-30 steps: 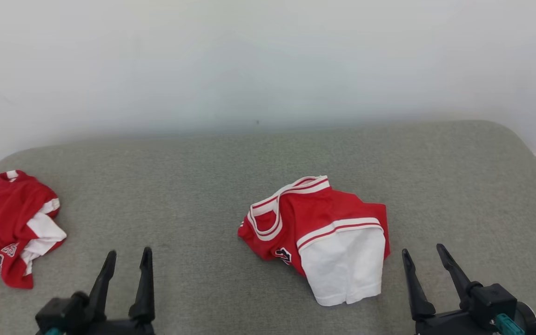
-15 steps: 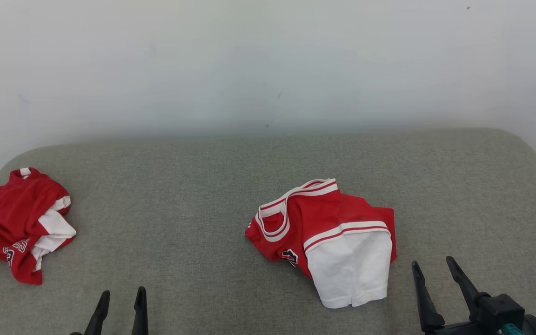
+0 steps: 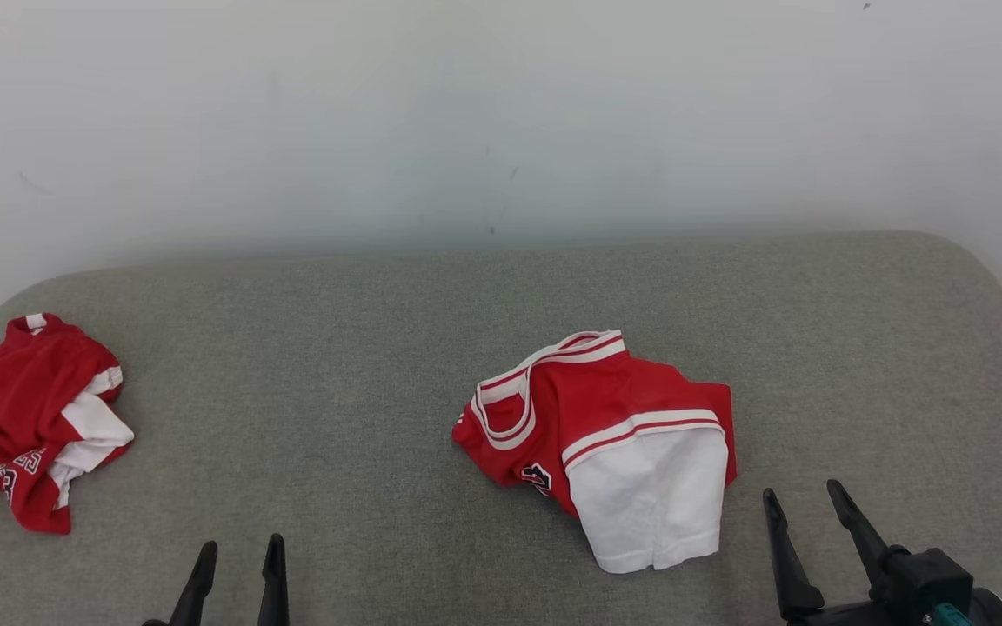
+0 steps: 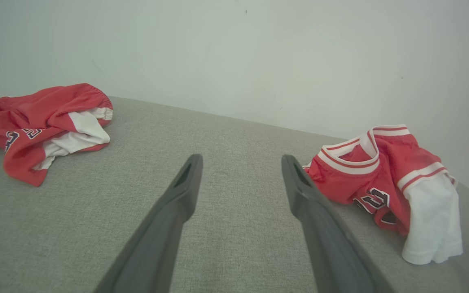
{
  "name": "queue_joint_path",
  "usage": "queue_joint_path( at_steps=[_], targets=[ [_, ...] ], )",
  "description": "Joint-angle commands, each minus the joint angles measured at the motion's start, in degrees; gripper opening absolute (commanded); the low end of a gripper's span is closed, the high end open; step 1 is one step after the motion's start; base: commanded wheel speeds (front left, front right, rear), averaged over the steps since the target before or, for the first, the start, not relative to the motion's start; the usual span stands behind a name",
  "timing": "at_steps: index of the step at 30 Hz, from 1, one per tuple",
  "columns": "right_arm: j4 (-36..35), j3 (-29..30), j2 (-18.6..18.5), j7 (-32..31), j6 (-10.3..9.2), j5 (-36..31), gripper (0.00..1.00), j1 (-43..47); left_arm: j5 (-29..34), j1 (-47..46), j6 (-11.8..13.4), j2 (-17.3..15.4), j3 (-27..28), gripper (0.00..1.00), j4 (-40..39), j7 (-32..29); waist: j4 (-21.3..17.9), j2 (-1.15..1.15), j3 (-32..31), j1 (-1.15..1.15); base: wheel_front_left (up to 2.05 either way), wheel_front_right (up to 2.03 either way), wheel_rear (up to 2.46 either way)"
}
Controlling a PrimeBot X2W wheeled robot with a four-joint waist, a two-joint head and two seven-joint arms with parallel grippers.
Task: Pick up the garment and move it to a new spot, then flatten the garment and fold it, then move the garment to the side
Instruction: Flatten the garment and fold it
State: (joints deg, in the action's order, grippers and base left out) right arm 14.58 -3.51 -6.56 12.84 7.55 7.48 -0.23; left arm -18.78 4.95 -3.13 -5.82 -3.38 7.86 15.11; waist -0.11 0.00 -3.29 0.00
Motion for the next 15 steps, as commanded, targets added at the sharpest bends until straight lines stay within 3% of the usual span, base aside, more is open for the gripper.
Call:
queue_joint_path(
  at_steps=[1,6,15],
  targets=[
    [0.23,-0.06,0.13,-0.30,-0.12,0.24,1.00,-0.46,0.64,-0.32,-0.29,0.24,0.02,1.00,0.17,0.06,0.10,0.00,0.07,0.00,0.00,0.00,0.00],
    [0.44,-2.99,-1.60,-4.74,-0.12,2.97,1.00,-5.15,1.11,-0.50,-0.26,0.79,-0.05,1.00,-0.31,0.07,0.46,0.00,0.75,0.00,0.00,0.00,0.00],
    [5.56,-10.46,-6.91,-23.08,-0.12,10.18,1.00,-21.62,2.01,-1.77,-0.45,1.94,-1.63,1.00,-2.25,0.07,4.10,0.00,3.81,0.00,0.00,0.00,0.00]
  ],
)
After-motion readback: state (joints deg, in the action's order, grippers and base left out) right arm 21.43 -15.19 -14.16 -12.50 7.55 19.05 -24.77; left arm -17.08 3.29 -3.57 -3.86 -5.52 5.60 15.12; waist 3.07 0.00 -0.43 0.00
